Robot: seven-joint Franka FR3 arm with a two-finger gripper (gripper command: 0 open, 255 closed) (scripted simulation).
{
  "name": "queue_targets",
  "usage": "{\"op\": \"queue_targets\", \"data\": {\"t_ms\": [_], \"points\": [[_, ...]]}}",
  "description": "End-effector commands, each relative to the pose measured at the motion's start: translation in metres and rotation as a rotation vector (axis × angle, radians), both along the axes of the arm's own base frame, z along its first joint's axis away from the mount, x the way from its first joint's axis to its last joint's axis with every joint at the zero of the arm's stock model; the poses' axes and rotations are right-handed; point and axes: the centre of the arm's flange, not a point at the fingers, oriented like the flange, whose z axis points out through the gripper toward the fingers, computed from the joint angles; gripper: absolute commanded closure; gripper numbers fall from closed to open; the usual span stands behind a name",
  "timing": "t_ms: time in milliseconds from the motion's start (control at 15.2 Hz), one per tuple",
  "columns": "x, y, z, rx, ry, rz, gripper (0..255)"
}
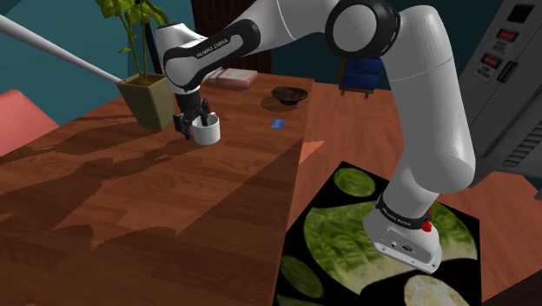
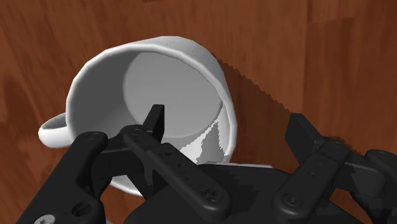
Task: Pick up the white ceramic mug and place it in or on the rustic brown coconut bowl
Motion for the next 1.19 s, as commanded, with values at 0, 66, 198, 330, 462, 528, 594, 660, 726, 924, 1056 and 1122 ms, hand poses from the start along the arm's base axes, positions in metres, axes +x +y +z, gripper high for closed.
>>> {"op": "queue_targets", "data": {"t_ms": [0,66,198,330,462,528,594,660,726,924,1056,1122], "points": [[-0.0013,0.0004,-0.0048,0.000,0.000,0.000,0],[-0.0013,0.0004,-0.0048,0.000,0.000,0.000,0],[-0.0012,0.0004,-0.0048,0.000,0.000,0.000,0],[-0.0012,0.0004,-0.0048,0.000,0.000,0.000,0],[-0.0012,0.0005,-0.0047,0.000,0.000,0.000,0],[-0.0012,0.0005,-0.0047,0.000,0.000,0.000,255],[-0.0012,0.0005,-0.0047,0.000,0.000,0.000,255],[-0.0012,0.0005,-0.0047,0.000,0.000,0.000,255],[-0.0012,0.0005,-0.0047,0.000,0.000,0.000,255],[-0.0012,0.0005,-0.0047,0.000,0.000,0.000,255],[-0.0012,0.0005,-0.0047,0.000,0.000,0.000,255],[-0.0012,0.0004,-0.0048,0.000,0.000,0.000,255]]}}
